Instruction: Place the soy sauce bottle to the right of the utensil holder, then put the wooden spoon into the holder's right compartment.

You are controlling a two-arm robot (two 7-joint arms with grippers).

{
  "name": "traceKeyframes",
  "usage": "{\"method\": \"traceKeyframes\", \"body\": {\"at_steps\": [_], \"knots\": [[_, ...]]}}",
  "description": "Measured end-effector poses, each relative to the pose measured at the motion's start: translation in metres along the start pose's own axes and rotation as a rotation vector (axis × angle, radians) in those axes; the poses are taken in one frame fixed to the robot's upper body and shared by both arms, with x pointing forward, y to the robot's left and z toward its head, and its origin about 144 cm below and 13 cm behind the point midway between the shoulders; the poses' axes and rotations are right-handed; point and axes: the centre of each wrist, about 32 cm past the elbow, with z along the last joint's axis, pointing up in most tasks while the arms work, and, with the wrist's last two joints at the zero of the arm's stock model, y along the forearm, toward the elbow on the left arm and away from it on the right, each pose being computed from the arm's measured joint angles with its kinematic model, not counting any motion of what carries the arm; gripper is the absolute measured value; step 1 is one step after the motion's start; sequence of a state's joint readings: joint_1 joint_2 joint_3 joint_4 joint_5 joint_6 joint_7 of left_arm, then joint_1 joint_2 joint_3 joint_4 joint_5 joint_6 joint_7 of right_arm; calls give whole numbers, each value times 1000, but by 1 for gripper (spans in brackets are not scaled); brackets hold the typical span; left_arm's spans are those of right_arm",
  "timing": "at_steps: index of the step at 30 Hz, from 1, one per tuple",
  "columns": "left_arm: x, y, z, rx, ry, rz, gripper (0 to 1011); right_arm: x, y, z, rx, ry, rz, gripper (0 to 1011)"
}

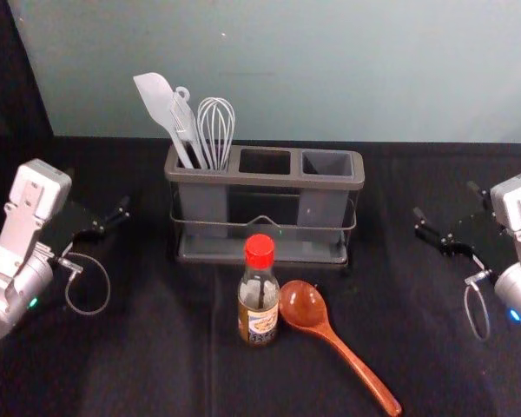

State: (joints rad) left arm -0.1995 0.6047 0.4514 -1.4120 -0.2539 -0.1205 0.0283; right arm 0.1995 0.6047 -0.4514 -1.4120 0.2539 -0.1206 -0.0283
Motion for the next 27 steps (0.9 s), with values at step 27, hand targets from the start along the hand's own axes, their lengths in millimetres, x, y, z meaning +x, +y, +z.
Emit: {"method": "traceKeyframes", "body": {"at_steps": [27], "knots": [[0, 0, 0, 0, 0, 0, 1005, 0, 0, 0, 0, 0, 0, 1003]]}}
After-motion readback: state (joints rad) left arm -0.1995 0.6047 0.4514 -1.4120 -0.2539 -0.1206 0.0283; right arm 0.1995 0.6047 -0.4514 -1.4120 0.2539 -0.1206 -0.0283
